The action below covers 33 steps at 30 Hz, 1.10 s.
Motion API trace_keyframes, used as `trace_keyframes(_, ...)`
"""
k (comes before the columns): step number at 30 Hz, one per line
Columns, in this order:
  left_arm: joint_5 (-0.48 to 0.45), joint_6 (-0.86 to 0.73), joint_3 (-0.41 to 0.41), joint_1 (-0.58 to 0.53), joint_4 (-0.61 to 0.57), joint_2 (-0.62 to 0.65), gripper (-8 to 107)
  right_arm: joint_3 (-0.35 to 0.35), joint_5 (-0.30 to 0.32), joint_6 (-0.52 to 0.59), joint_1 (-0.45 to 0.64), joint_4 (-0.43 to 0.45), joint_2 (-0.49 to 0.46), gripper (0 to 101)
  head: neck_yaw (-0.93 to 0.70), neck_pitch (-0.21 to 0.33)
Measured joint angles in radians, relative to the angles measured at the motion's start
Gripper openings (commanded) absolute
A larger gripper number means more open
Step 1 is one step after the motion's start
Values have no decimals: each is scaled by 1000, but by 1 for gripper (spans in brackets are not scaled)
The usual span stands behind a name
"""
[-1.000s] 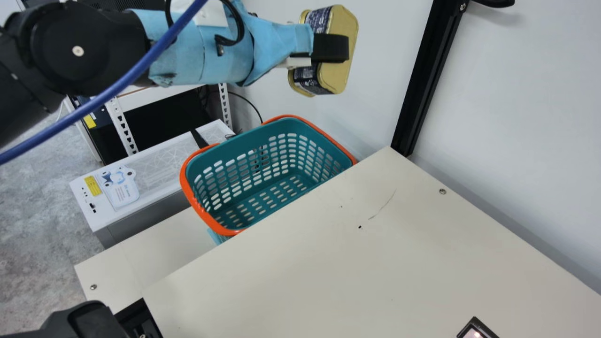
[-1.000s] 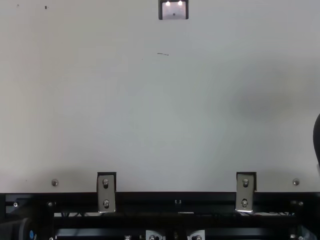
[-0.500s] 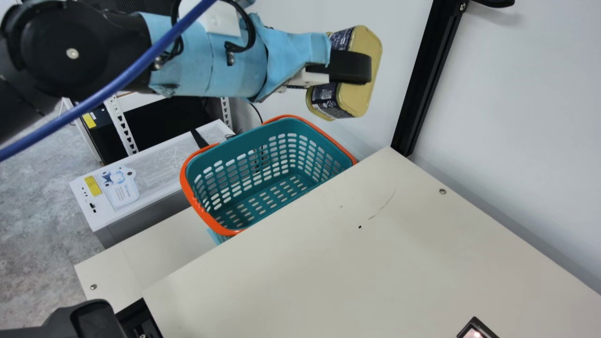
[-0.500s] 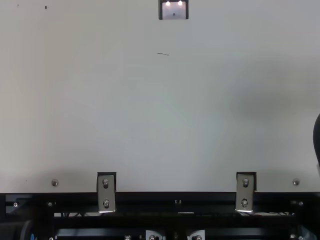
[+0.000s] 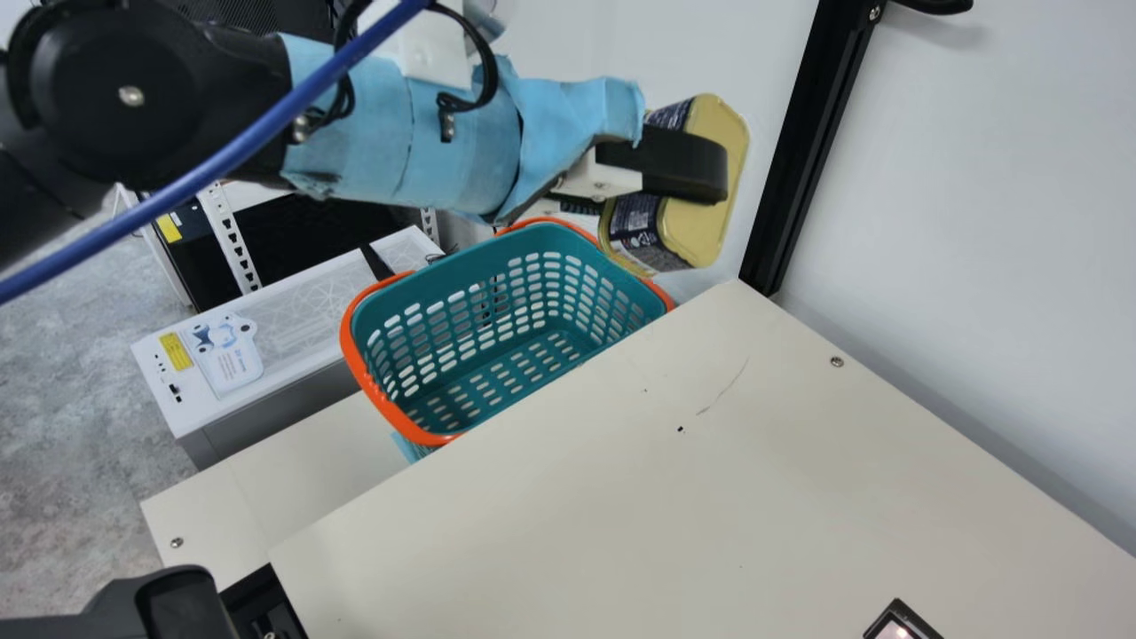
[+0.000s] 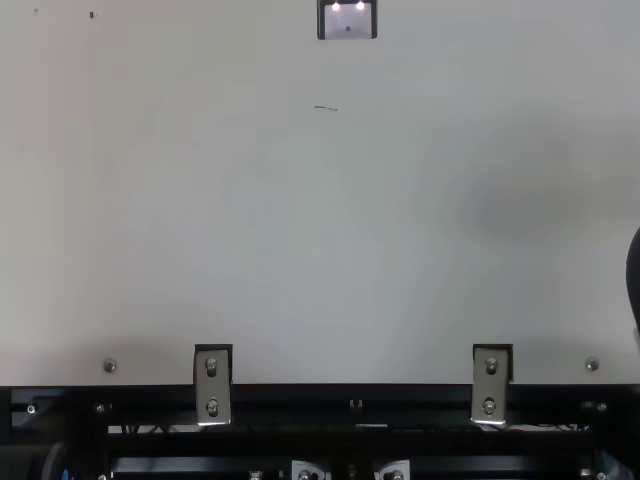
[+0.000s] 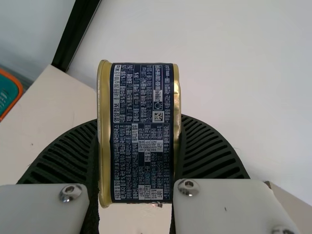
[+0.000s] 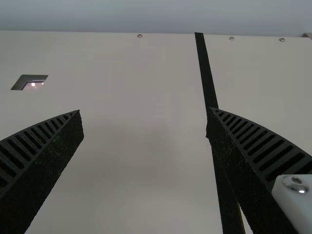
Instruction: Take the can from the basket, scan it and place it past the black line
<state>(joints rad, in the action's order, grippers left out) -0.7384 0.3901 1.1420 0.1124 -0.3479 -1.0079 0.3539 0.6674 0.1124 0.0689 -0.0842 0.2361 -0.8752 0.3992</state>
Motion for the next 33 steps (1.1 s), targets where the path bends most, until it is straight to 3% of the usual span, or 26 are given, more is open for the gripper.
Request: trace_keyframes(33,-231,21,78,41,-174,-2,10,0,0,0,0,0,0,101,0,0)
